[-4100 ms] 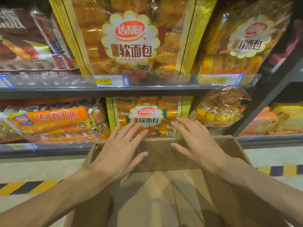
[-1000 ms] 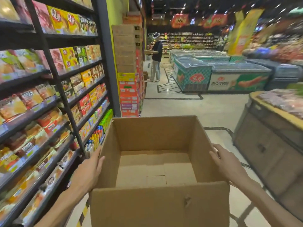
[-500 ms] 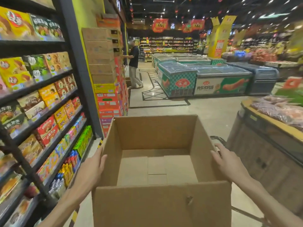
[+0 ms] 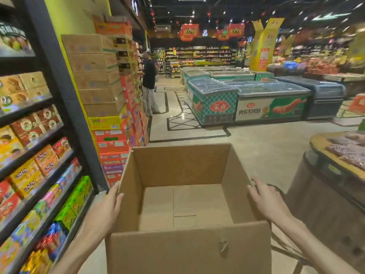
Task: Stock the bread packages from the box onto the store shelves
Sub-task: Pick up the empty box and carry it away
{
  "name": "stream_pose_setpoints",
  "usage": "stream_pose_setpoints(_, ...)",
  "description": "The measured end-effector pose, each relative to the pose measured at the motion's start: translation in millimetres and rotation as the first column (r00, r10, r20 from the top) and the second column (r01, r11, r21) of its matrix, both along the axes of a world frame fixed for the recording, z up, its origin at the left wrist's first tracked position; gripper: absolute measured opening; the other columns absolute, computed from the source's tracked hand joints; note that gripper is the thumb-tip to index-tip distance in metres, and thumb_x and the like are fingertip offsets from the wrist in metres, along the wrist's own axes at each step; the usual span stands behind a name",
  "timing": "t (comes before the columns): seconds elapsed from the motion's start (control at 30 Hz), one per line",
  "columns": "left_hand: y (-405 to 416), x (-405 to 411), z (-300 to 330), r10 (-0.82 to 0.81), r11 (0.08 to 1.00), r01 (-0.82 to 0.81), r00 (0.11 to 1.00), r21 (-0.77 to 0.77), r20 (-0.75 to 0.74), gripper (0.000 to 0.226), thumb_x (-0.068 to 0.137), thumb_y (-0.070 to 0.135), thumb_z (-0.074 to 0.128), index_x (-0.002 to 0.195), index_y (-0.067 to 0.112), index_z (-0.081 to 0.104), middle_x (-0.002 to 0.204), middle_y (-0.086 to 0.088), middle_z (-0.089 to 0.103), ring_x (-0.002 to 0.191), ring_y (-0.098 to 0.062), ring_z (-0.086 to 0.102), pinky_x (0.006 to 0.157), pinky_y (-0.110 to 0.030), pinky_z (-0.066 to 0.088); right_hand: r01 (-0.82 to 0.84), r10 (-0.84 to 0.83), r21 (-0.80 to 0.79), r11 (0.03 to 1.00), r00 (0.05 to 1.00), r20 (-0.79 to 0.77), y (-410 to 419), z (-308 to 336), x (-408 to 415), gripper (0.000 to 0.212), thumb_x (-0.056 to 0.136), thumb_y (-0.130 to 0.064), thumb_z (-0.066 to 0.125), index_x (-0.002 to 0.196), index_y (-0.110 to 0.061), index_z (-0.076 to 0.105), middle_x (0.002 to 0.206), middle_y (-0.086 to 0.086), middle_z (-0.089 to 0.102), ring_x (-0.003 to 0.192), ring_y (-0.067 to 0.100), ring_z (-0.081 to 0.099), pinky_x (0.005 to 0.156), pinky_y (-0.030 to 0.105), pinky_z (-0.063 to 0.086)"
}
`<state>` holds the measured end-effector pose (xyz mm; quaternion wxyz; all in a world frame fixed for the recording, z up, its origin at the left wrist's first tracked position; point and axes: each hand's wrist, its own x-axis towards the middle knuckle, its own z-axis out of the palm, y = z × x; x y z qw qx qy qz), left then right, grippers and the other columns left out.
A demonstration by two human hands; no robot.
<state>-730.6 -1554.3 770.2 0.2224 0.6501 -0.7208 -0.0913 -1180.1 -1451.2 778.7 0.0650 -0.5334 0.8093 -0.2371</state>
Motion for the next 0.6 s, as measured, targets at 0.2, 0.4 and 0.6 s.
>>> stream_pose_setpoints(0.2,-142,-60,-3,0.052,0.998,-0.051,0.998,0.025,-0.035,0.052,0.104,0.047,0.036,0.155,0.036,0.031,0.132,-0.007,0.067,0.114,-0.033,0.066,0.089,-0.043,0.052,-0.024,0.024,-0.003,1.0,1.0,-0.001,-152,-7,-53,0.041,0.108,-0.036,0.043,0.146,-0.02,0.051,0.123,0.011,0.075,0.113,0.037,0.069,0.081,0.039,0.046)
stream_pose_setpoints(0.4,-310,-123,-29,0.075,0.997,-0.072,0.993,0.029,-0.088,0.052,0.105,0.042,0.039,0.155,0.03,0.037,0.132,-0.006,0.067,0.111,-0.031,0.068,0.09,-0.043,0.054,-0.015,0.015,0.002,1.0,0.999,-0.032,-321,-34,-106,0.041,0.11,-0.038,0.036,0.144,-0.019,0.049,0.122,0.015,0.074,0.111,0.038,0.069,0.084,0.043,0.052)
stream_pose_setpoints(0.6,-488,-185,-35,0.105,0.99,-0.089,0.983,0.109,-0.149,0.051,0.104,0.039,0.043,0.154,0.027,0.037,0.141,-0.006,0.06,0.121,-0.031,0.062,0.099,-0.047,0.053,0.01,-0.008,0.028,1.0,0.998,-0.065,-492,-21,-167,0.041,0.11,-0.037,0.034,0.145,-0.021,0.049,0.118,0.013,0.076,0.108,0.037,0.07,0.076,0.04,0.047)
